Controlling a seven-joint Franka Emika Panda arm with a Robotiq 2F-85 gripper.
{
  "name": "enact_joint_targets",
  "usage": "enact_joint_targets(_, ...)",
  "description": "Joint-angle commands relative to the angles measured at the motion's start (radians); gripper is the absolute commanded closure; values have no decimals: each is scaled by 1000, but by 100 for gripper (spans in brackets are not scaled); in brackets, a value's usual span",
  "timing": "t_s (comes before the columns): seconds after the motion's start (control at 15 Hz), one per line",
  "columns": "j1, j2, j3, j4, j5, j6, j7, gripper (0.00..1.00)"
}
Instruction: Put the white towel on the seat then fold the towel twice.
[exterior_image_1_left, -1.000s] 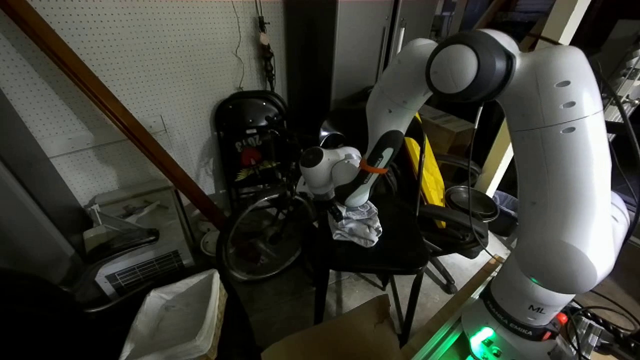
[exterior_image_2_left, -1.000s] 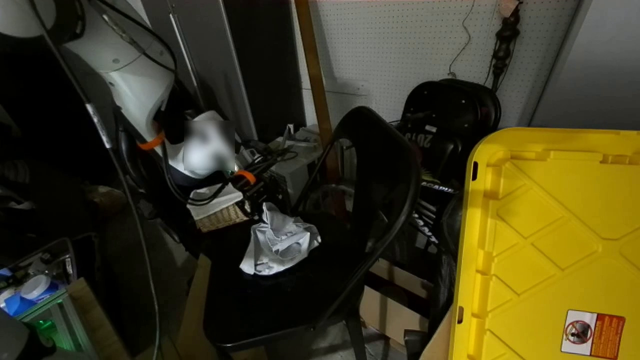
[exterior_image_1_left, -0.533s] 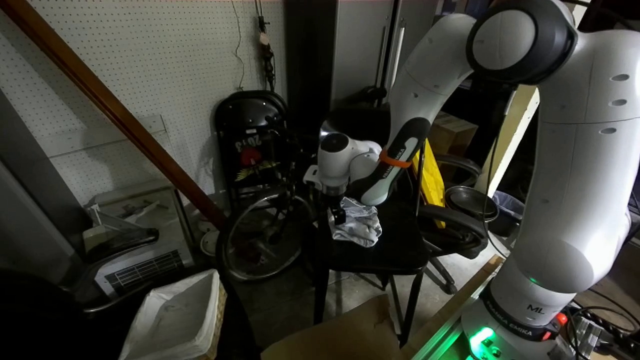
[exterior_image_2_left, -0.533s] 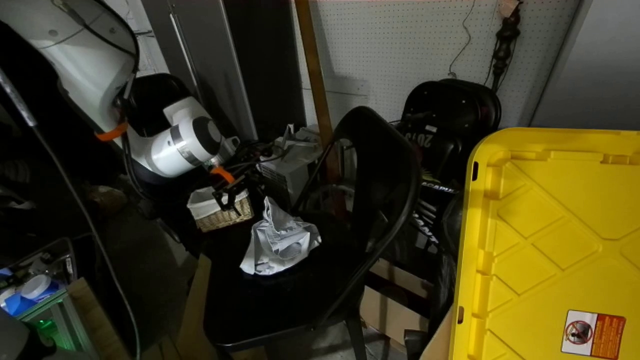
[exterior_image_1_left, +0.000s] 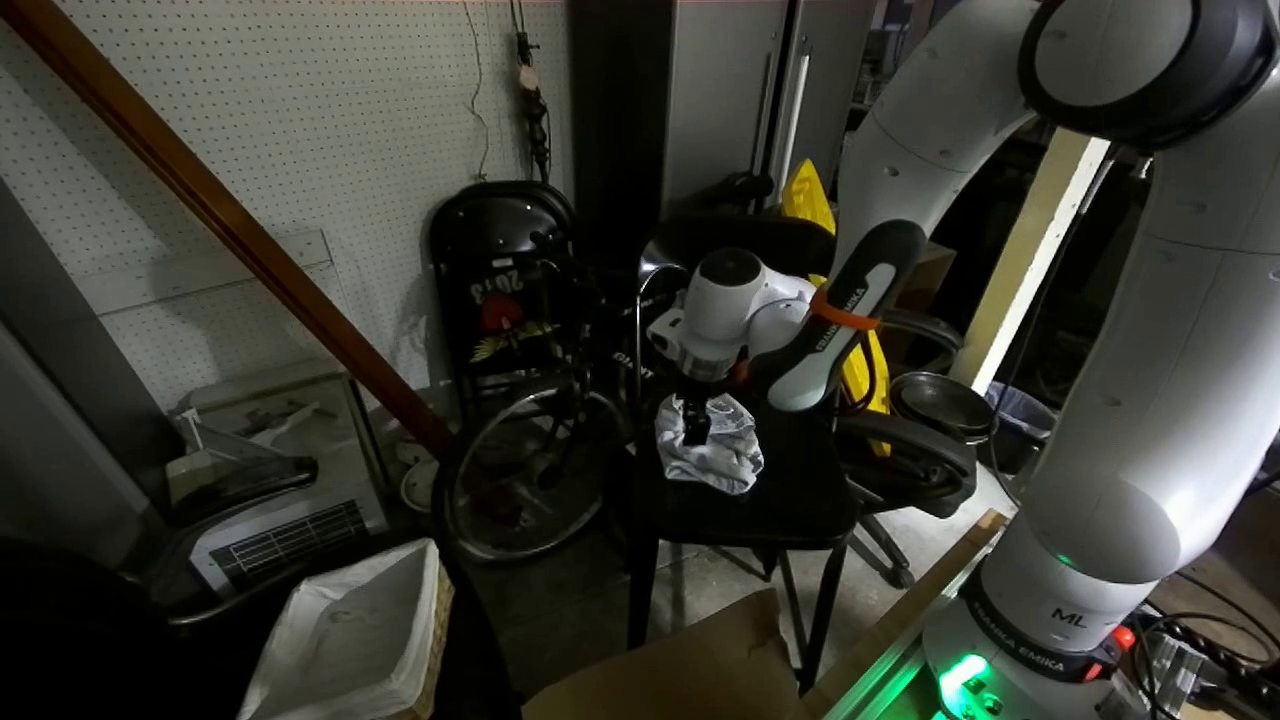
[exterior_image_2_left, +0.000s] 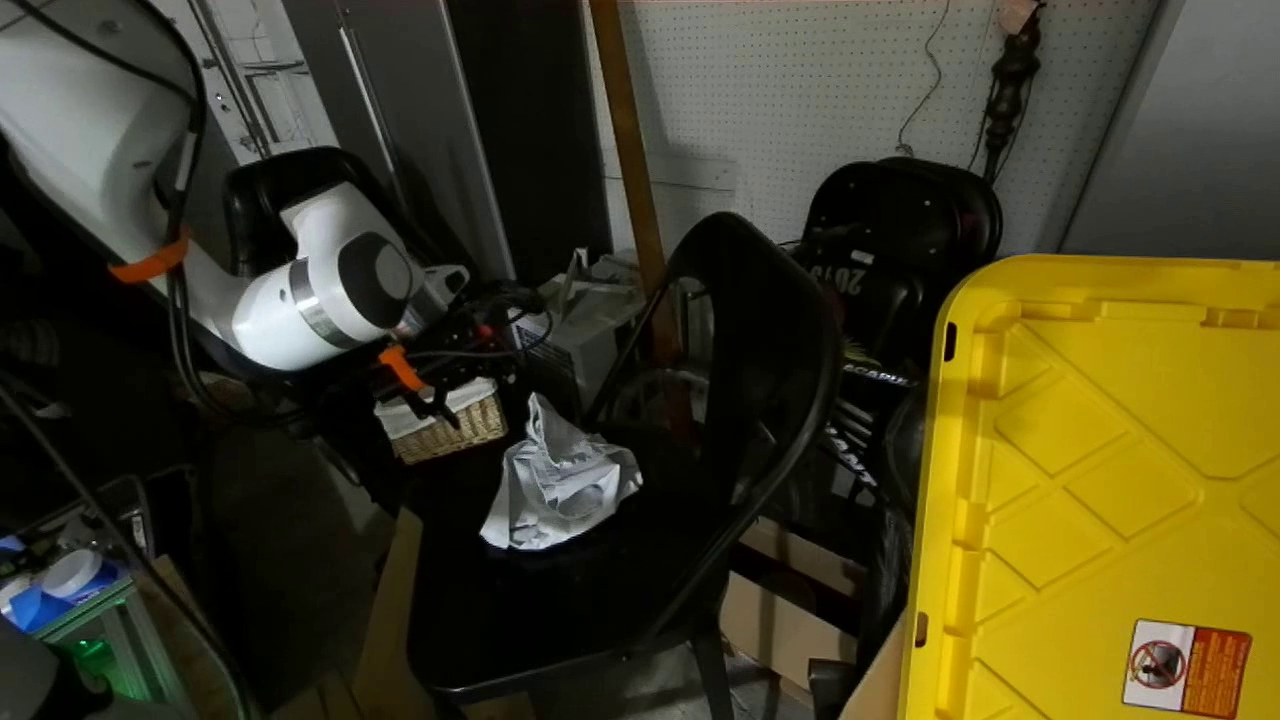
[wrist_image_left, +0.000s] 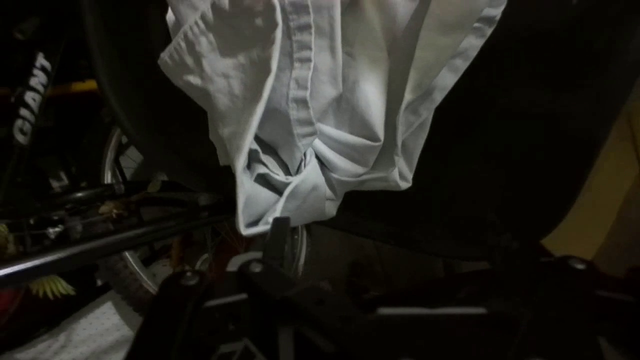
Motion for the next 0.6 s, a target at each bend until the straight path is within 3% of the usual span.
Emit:
enact_joint_targets(0.0,-17,-55,-23,-48,46,13,115,0)
enact_joint_targets(0.4,-26,-80,-53,-41,80,25,328,0)
enact_joint_targets(0.47,-26,-84,-58,-38,72,29,365,4)
enact_joint_targets(0.53,-23,-88,-64,-31,57,25,406,26)
